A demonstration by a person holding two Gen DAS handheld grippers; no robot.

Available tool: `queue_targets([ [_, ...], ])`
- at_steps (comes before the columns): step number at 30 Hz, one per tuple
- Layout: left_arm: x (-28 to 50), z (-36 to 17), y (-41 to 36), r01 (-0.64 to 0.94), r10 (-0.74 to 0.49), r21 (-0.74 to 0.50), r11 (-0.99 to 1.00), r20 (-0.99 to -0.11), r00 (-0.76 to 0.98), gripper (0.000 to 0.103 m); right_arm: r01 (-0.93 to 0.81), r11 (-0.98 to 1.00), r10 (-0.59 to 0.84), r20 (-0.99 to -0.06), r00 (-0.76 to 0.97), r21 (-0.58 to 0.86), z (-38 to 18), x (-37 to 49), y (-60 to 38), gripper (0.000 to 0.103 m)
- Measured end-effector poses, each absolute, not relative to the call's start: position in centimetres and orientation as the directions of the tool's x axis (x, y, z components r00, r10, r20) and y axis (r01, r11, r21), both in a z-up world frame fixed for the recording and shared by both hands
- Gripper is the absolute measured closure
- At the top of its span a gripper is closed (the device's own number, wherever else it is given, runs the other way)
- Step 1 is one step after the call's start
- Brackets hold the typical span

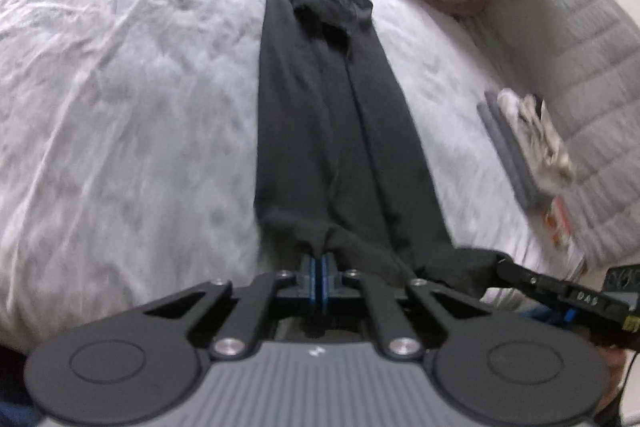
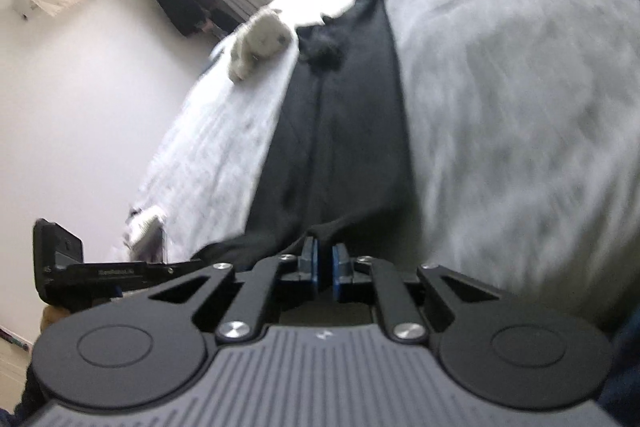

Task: Fold clothes

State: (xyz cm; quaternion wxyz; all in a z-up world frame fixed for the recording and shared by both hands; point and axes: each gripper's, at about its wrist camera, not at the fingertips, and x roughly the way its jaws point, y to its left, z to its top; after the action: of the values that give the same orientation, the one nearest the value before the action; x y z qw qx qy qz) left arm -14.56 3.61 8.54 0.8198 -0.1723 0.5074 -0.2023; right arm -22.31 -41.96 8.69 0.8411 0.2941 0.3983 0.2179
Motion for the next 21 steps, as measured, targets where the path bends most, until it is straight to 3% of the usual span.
queue_targets([
  [7,-6.5,7.5,2.6,0.079,-0.495,-0.508,0.858,-0.776,0.391,0.1,-0.087,0.71,0.605,-0.542,0.583,0.699,8.1,-13.5,-42.5,0.093],
  [15,1.7,5.0,2.6,-0.002,-0.513,-0.552,0.834,-0.775,0.368,0.1,-0.04,0.747,0.579,-0.62,0.531,0.663,6.6,-3.9,-42.2,0.093],
  [21,3.6,4.8,5.1,0.024,-0.533,-0.577,0.816,-0.736,0.418,0.09,-0.07,0.745,0.594,-0.612,0.522,0.663,4.7,-1.1,-42.9,0.089],
])
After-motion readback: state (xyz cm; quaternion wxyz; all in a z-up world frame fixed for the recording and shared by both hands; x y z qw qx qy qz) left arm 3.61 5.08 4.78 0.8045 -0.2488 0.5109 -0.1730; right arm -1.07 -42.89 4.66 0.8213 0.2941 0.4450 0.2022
